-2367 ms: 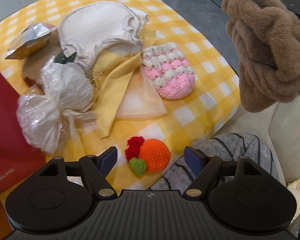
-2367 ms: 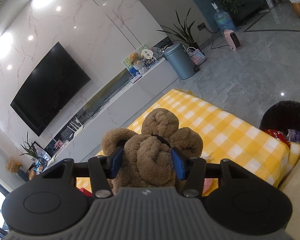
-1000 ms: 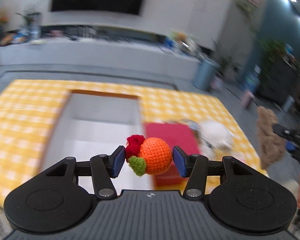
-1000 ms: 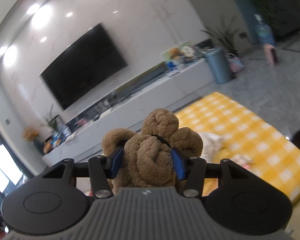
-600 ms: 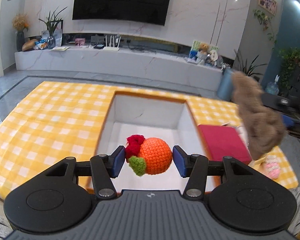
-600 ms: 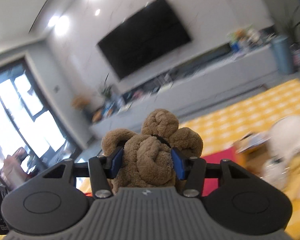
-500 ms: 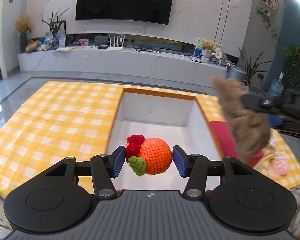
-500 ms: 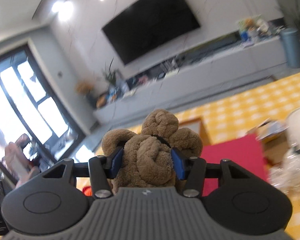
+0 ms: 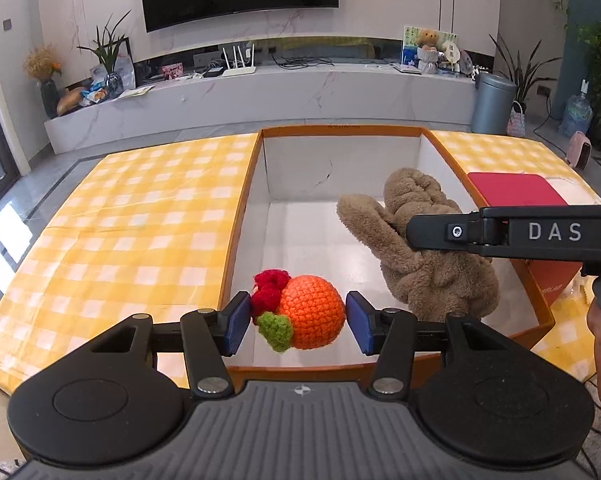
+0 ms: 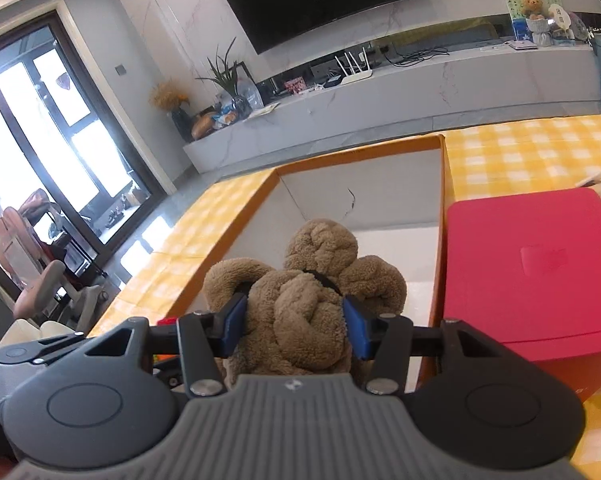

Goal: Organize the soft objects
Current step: 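Carry bear and fruit over the white box and release both inside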

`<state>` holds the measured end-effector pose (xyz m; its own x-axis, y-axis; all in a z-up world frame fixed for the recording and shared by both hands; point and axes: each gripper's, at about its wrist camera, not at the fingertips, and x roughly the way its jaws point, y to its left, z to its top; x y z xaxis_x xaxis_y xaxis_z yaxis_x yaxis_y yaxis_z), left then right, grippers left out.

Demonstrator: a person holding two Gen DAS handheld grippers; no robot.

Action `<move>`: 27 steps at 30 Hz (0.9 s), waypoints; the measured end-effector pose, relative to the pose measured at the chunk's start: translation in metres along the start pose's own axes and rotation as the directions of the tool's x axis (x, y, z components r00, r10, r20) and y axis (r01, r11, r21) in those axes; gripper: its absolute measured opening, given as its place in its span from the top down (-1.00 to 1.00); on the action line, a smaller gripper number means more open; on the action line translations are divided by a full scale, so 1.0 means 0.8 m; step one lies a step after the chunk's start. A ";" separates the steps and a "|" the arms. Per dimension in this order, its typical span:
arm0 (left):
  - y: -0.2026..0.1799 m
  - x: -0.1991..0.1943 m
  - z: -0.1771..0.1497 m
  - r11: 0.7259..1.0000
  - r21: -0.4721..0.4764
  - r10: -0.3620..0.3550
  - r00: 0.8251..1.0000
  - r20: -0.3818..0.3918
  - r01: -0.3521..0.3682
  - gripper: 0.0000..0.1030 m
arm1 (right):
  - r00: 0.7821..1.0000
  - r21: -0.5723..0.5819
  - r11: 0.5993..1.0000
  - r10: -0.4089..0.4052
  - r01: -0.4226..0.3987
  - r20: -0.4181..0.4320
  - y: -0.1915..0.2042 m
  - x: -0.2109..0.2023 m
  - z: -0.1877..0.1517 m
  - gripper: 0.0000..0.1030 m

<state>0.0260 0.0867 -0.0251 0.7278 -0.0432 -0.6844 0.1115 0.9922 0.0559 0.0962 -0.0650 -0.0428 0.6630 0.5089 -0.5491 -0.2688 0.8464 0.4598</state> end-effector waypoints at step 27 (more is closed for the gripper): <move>0.107 -0.040 -0.002 0.957 -0.290 0.045 0.992 0.116 -0.009 -0.50 | 0.898 -0.506 0.845 -0.345 0.171 -0.273 0.099 0.134 -0.005 0.05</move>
<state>0.0114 0.1735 0.0003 0.8058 -0.0119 -0.5921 -0.0963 0.9839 -0.1509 0.1432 0.0577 -0.0683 0.4976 0.2082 -0.8421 -0.4677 0.8820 -0.0583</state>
